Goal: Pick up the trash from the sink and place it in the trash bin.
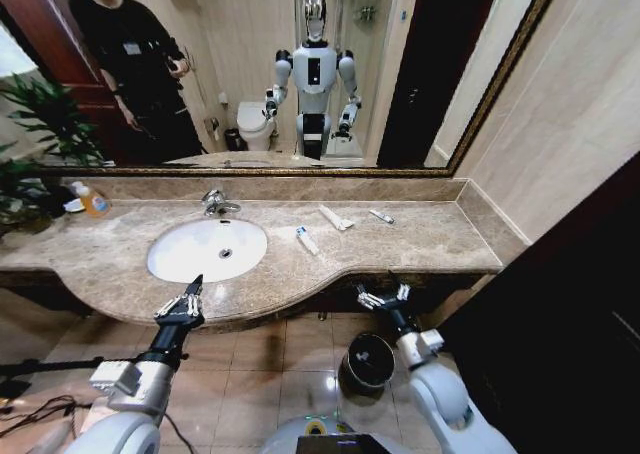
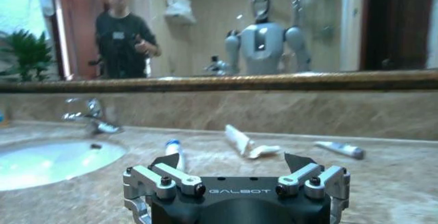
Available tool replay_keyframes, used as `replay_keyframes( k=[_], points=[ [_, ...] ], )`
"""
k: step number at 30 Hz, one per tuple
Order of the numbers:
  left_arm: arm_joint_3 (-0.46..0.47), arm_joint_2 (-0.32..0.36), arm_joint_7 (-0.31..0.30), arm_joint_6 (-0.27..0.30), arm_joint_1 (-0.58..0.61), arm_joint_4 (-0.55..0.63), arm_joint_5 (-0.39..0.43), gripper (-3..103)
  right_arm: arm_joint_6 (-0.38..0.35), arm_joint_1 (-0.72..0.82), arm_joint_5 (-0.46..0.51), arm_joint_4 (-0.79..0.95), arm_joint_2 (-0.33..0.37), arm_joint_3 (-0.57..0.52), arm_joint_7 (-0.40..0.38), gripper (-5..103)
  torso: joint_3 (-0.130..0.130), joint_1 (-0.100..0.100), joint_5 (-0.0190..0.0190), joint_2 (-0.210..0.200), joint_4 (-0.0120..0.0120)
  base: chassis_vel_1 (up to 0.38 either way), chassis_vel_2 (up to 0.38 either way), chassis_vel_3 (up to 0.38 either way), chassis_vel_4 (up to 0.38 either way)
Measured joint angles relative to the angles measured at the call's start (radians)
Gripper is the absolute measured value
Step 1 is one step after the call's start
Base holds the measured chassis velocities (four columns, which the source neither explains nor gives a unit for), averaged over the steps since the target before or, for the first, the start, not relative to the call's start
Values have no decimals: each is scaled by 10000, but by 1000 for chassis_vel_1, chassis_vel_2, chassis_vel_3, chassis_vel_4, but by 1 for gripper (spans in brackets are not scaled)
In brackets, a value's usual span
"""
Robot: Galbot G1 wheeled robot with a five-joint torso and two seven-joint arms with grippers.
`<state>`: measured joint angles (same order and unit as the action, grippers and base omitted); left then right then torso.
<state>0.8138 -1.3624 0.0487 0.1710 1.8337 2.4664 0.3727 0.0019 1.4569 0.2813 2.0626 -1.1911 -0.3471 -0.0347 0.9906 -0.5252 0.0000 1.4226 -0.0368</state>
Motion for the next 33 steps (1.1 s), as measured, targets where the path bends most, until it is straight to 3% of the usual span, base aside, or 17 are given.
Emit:
replay_keyframes(
  k=[4,15,25,33],
  points=[
    [0,0,0,0,0,0,0,0,-588,-819,505,-299,348,549,60,100,0,0,0,0,0,0,0,0,0],
    [0,0,2,0,0,0,0,0,-1253,-3601,1279,-1939,523,2234,42,100,1,0,-2,0,0,0,0,0,0],
    [0,0,1,0,0,0,0,0,-1721,-5831,2464,-3853,-48,3806,-279,100,1,1,0,-1,0,0,0,0,0],
    [0,0,0,0,0,0,0,0,-1748,-6944,2543,-4902,-518,4341,-450,100,1,1,-1,-1,0,0,0,0,0]
  ],
)
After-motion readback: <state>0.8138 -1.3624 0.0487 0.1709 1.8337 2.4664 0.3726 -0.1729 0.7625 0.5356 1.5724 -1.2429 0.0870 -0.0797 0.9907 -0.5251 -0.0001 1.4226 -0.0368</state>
